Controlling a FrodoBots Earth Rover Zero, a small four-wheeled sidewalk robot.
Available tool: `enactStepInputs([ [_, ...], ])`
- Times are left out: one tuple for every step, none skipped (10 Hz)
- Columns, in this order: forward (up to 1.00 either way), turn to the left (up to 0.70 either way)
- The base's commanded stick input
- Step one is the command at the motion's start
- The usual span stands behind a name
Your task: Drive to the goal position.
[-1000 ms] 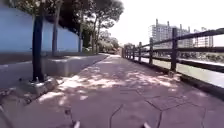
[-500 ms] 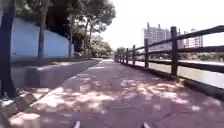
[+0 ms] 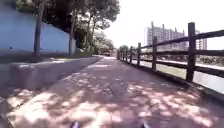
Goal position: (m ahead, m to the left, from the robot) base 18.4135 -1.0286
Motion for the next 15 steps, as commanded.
enactStepInputs([
  [1.0, 0.0],
  [1.0, 0.0],
  [1.0, 0.0],
  [1.0, 0.0],
  [1.0, 0.0],
  [1.0, 0.0],
  [1.0, 0.0],
  [1.0, 0.0],
  [1.0, 0.0],
  [1.0, 0.0],
  [1.0, 0.0],
  [1.0, 0.0],
  [1.0, 0.0],
  [1.0, 0.0],
  [1.0, 0.0],
])
